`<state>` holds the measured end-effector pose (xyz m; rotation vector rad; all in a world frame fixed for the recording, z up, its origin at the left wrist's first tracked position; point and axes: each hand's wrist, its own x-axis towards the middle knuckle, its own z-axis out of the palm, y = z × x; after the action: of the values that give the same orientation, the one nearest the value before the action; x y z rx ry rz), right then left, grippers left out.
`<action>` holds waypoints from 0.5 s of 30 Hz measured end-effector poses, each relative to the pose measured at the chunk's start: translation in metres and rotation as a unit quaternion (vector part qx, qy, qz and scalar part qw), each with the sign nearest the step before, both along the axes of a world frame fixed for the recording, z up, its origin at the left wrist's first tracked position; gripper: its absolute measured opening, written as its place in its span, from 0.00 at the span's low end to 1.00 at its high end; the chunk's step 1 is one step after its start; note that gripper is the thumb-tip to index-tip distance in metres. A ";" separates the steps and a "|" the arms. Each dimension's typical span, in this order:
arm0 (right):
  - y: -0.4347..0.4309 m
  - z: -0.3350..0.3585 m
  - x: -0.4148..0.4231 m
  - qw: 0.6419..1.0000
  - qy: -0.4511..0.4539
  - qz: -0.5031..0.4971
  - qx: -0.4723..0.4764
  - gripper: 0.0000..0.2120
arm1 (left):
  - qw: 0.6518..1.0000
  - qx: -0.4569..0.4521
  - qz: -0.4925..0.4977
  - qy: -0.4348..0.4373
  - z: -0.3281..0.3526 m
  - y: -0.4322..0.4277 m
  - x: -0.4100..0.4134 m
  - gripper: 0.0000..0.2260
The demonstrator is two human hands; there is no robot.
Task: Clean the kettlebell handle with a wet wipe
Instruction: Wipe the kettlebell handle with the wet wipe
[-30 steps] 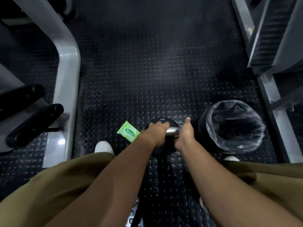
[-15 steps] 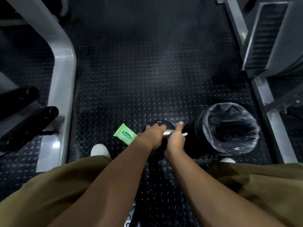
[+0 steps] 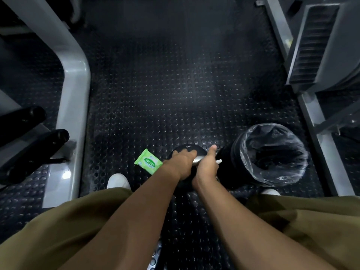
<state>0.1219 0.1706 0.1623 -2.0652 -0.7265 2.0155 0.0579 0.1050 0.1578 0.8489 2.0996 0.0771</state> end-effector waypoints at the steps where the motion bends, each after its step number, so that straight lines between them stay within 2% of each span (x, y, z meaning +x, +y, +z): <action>1: -0.003 0.004 -0.001 1.000 -0.012 0.002 0.012 0.32 | 1.000 0.002 0.000 -0.001 -0.001 0.000 0.000 0.13; 4: 0.003 0.004 -0.001 0.999 -0.031 0.013 0.014 0.28 | 1.000 0.005 0.002 -0.001 0.000 0.000 0.001 0.14; 5: 0.006 0.004 0.001 0.999 -0.031 0.025 0.015 0.30 | 1.000 0.006 0.005 -0.002 0.000 0.000 0.001 0.15; 8: 0.015 -0.020 0.005 0.998 -0.021 0.053 -0.017 0.48 | 1.000 0.015 0.009 0.006 0.001 -0.002 0.002 0.17; 9: 0.018 -0.027 0.006 0.998 -0.020 0.056 -0.028 0.49 | 1.000 0.015 0.008 0.010 0.001 -0.002 0.002 0.17; 12: 0.020 -0.017 0.006 0.999 -0.006 0.046 -0.029 0.44 | 1.000 0.014 0.009 0.008 -0.001 -0.001 0.002 0.17; 15: 0.016 -0.006 0.004 1.000 0.012 -0.002 -0.020 0.45 | 1.000 0.003 0.005 0.010 0.000 0.001 0.002 0.17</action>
<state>0.1255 0.1871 0.1561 -2.0590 -0.6837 2.0645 0.0595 0.1056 0.1573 0.8470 2.1237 0.0798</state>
